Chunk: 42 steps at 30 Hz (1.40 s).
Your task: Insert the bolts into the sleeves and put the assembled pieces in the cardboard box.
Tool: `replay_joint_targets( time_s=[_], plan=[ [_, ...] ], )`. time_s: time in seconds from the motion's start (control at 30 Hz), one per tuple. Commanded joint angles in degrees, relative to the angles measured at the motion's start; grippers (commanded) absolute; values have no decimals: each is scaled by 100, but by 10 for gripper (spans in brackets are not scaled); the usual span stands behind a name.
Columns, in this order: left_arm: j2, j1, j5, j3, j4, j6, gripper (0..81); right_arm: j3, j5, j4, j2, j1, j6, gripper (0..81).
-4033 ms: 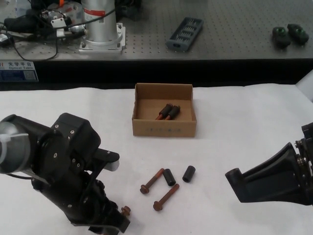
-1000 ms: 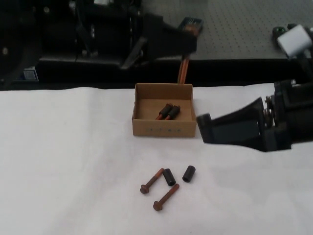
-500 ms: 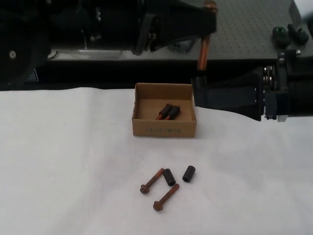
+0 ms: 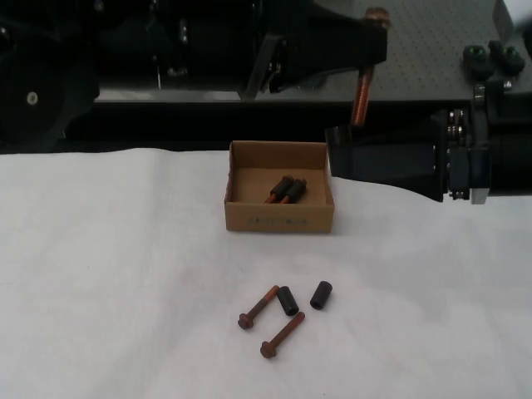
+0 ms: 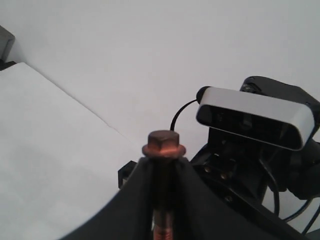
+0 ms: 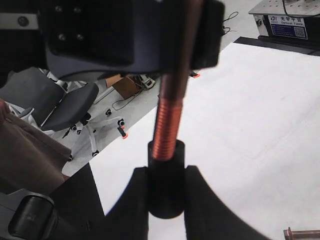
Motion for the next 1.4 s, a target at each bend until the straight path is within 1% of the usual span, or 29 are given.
replay_joint_targets(
  time_s=[0.0,0.17,0.7,0.77,1.03,1.27,1.37],
  plan=[
    [-72,15,-104,-58,-54,150,6,-28,-39,2,2,-35,16,26],
    [-72,15,-123,-58,194,399,6,-28,-39,50,2,-35,16,26],
    [-72,15,-101,-58,314,411,6,-28,174,64,-84,-35,-19,26],
    [-72,15,-101,-58,314,411,6,-28,292,64,-84,-35,-19,26],
    [-72,15,-91,-58,314,410,6,-28,347,64,-84,-231,-86,26],
    [-72,15,-91,-58,314,410,6,-28,100,64,-84,-236,-86,26],
    [-72,15,-91,-58,314,410,6,-28,-137,94,-84,-224,-86,26]
  ],
)
